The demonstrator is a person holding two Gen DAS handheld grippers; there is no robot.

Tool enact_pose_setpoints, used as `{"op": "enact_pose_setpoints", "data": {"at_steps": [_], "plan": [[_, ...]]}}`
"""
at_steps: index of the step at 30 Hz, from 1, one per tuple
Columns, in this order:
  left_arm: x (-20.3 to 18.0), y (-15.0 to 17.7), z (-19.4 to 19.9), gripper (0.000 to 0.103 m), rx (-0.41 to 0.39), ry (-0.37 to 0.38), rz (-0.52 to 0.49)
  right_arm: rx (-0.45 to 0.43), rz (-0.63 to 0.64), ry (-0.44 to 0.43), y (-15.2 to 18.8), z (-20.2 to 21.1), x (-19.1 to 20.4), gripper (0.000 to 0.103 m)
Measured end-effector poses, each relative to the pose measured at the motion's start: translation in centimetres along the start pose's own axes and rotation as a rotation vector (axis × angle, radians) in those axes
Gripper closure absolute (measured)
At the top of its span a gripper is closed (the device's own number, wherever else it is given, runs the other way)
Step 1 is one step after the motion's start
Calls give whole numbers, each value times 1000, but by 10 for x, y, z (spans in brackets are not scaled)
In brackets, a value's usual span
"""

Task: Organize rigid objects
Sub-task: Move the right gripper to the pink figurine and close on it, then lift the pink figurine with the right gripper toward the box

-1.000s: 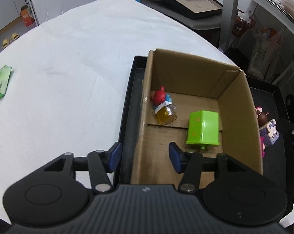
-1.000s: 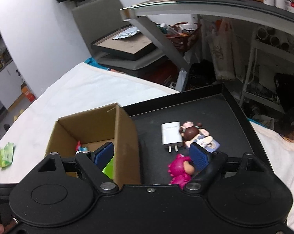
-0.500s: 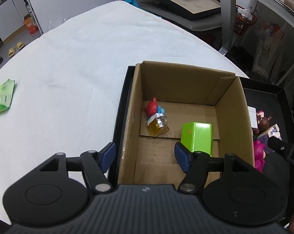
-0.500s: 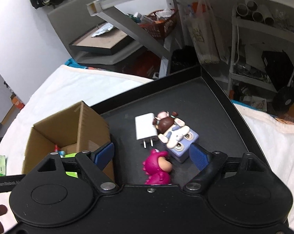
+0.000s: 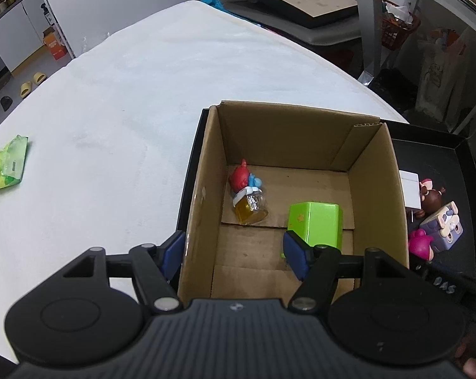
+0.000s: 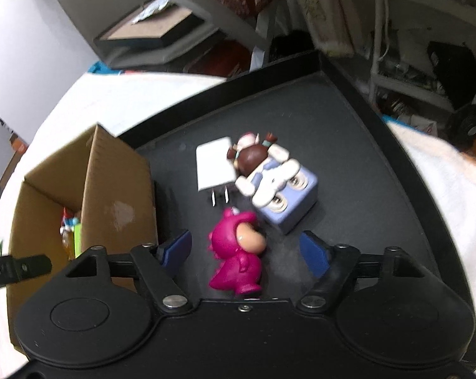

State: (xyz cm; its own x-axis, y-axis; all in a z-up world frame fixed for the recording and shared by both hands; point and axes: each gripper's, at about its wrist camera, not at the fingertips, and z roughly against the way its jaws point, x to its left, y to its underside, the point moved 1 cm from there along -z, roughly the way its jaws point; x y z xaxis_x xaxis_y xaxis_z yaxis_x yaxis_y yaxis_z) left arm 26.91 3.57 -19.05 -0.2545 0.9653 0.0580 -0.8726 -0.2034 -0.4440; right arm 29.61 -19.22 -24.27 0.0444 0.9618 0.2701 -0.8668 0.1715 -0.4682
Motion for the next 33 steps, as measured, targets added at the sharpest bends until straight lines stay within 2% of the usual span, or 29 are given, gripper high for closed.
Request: {"op": "enact_pose_setpoints", "data": {"at_steps": [2, 3, 5, 11, 20, 25, 33], "plan": [[-1, 0, 1, 37, 0, -5, -4, 30, 14, 2, 3, -7, 2, 50], [-1, 0, 1, 37, -1, -8, -7, 47, 15, -5, 4, -11, 2, 61], [-3, 0, 1, 37, 0, -11, -8, 30, 41, 3, 5, -10, 5, 69], [-2, 1, 2, 37, 2, -11, -7, -32, 79, -20, 7, 1, 11, 69], [3, 5, 6, 37, -2, 7, -11, -80, 63, -48, 0, 15, 7, 69], [10, 6, 7, 37, -6, 17, -12, -148, 107, -66, -3, 39, 15, 69], [21, 7, 6, 37, -8, 40, 8, -199, 116, -66, -13, 60, 23, 69]]}}
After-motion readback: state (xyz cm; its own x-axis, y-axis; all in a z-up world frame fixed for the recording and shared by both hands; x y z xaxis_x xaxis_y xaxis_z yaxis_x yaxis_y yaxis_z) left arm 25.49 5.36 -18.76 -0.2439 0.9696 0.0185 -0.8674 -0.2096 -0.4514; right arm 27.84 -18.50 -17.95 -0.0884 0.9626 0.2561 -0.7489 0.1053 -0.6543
